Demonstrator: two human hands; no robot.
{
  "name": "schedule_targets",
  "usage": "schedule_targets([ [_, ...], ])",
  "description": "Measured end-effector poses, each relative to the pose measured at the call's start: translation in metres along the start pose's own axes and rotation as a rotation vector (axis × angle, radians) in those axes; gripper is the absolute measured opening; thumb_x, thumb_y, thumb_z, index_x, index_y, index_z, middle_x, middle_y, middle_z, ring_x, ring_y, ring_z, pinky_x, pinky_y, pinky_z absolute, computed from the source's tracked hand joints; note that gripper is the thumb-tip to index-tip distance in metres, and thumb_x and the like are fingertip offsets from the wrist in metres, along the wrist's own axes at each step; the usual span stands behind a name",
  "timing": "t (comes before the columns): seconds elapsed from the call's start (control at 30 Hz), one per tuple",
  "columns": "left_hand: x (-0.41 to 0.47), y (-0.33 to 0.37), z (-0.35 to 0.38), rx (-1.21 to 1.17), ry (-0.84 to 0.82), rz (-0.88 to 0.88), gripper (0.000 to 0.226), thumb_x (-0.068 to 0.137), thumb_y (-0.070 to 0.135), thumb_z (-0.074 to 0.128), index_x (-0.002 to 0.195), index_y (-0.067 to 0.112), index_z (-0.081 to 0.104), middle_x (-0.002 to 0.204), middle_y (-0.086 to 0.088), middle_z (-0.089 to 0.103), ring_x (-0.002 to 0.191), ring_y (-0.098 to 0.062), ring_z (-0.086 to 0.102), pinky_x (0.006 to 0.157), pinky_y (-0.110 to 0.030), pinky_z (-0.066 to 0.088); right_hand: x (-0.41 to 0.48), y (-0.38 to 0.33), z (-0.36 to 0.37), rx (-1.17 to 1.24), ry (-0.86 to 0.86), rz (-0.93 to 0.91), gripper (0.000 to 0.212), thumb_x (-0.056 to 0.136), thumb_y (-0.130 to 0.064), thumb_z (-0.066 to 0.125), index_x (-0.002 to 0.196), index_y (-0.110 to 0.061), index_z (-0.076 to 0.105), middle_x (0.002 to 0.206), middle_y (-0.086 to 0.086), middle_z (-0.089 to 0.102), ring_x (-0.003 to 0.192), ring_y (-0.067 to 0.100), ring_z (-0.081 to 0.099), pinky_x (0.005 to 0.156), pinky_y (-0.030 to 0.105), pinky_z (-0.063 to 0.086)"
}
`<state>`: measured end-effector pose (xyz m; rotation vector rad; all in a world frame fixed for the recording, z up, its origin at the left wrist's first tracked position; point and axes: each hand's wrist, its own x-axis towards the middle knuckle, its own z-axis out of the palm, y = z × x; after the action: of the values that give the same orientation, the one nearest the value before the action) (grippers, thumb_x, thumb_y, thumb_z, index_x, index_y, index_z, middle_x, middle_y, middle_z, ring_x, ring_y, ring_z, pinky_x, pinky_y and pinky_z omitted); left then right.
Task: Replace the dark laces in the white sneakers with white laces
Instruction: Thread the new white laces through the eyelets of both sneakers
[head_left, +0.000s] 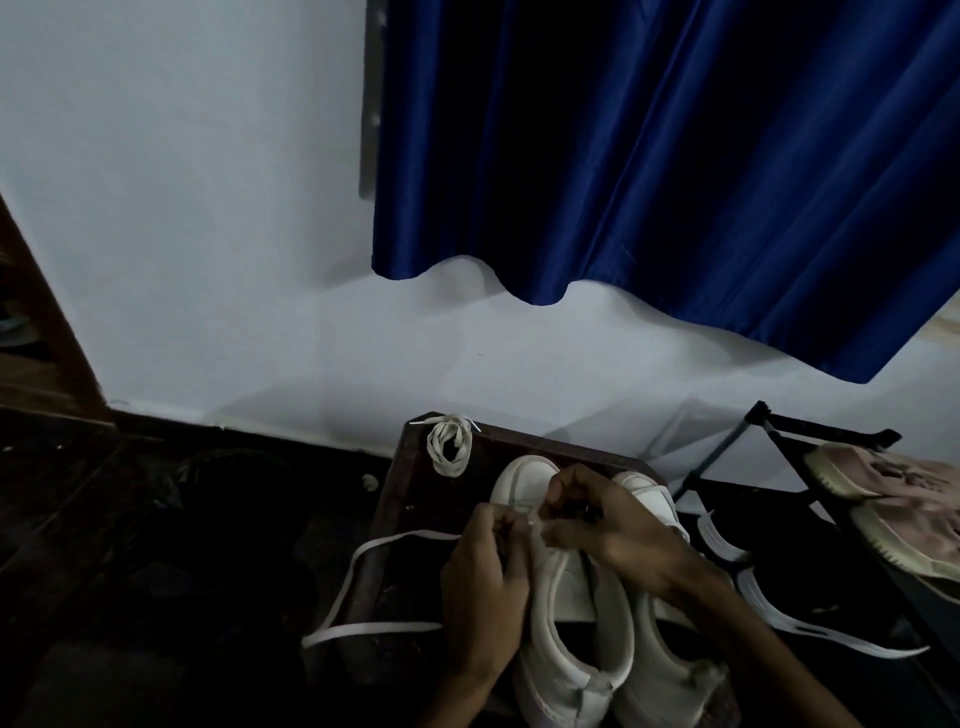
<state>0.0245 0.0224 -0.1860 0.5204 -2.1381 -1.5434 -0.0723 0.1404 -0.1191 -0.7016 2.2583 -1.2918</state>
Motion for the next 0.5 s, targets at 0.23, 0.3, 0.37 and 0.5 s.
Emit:
schedule_targets([
  [0.23, 0.001, -0.006, -0.020, -0.126, -0.038, -0.208, 0.014, 0.100, 0.026, 0.048, 0.087, 0.029, 0.051, 0.076, 0.005, 0.063, 0.068, 0.001, 0.057, 0.058, -0.014, 0.040, 0.004, 0.006, 0.000, -0.030, 0.004, 0.011, 0.032, 0.072, 0.016, 0.068, 0.092, -0.008, 0.058, 0.089, 0.002, 0.067, 0.079, 0.004, 0.062, 0.070, 0.019, 0.049],
  [0.3, -0.005, -0.005, -0.022, -0.013, 0.004, -0.143, 0.016, 0.099, 0.027, 0.049, 0.085, 0.034, 0.046, 0.080, 0.013, 0.061, 0.073, 0.007, 0.056, 0.060, -0.010, 0.039, 0.002, 0.008, 0.001, -0.015, 0.017, -0.001, 0.033, 0.071, 0.015, 0.068, 0.092, -0.008, 0.057, 0.090, 0.004, 0.067, 0.080, 0.006, 0.062, 0.071, 0.021, 0.049],
  [0.37, -0.010, 0.000, -0.021, 0.062, 0.061, -0.035, 0.010, 0.097, 0.031, 0.051, 0.093, 0.039, 0.047, 0.089, 0.021, 0.060, 0.079, 0.009, 0.056, 0.063, -0.006, 0.038, 0.002, 0.009, 0.002, -0.011, 0.037, -0.017, 0.034, 0.070, 0.013, 0.068, 0.093, -0.009, 0.058, 0.089, 0.003, 0.067, 0.081, 0.007, 0.062, 0.072, 0.021, 0.049],
  [0.5, -0.005, 0.006, -0.012, 0.197, 0.070, 0.158, 0.022, 0.095, 0.047, 0.045, 0.104, 0.033, 0.060, 0.103, 0.021, 0.056, 0.093, 0.003, 0.054, 0.068, -0.006, 0.036, 0.000, 0.010, 0.004, 0.020, 0.054, -0.019, 0.037, 0.070, 0.014, 0.068, 0.097, -0.010, 0.057, 0.088, -0.001, 0.065, 0.083, 0.004, 0.061, 0.073, 0.019, 0.048],
])
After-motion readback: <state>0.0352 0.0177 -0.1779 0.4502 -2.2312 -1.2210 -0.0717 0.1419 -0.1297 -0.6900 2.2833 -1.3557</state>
